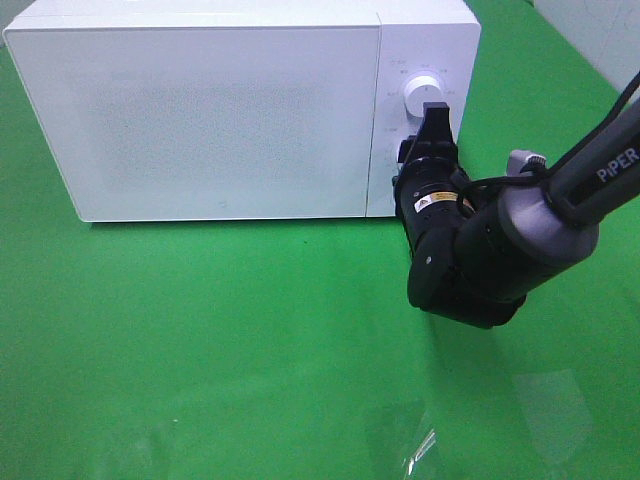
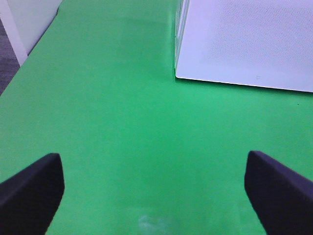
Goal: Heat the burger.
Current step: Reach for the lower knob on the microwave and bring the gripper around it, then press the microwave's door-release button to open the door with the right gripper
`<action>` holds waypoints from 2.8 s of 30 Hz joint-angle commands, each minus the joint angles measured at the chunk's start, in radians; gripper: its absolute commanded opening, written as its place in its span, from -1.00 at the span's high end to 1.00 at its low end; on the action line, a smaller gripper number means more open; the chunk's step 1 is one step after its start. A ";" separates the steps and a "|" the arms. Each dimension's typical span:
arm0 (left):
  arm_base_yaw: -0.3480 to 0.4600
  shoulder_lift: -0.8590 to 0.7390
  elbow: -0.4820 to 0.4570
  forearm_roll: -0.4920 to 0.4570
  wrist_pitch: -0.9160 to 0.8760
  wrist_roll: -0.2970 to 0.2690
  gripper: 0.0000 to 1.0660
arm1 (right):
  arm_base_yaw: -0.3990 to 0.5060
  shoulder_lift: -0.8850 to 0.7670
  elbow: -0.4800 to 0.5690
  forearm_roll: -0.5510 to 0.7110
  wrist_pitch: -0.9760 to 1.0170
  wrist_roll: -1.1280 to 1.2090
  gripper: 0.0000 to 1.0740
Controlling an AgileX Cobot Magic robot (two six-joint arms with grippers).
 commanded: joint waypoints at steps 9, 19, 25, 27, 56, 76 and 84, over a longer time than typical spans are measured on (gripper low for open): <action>0.001 -0.015 -0.001 -0.002 0.004 0.002 -0.72 | 0.000 -0.038 -0.008 -0.104 -0.036 -0.084 -0.21; 0.001 -0.015 -0.001 -0.002 0.004 0.002 -0.72 | 0.000 -0.115 0.118 -0.183 0.013 -0.175 -0.22; 0.001 -0.015 -0.001 -0.002 0.004 0.002 -0.72 | 0.000 -0.200 0.174 -0.236 0.198 -0.336 -0.22; 0.001 -0.015 -0.001 -0.002 0.004 0.002 -0.72 | -0.001 -0.226 0.187 -0.236 0.246 -0.425 -0.22; 0.001 -0.015 -0.001 -0.002 0.004 0.002 -0.72 | -0.176 -0.796 0.199 -0.758 1.342 -1.112 -0.27; 0.001 -0.015 -0.001 -0.002 0.004 0.002 -0.72 | -0.173 -1.165 0.199 -0.781 1.960 -1.118 -0.27; 0.001 -0.015 -0.001 -0.002 0.004 0.002 -0.72 | -0.173 -1.354 0.199 -0.817 2.037 -1.119 -0.27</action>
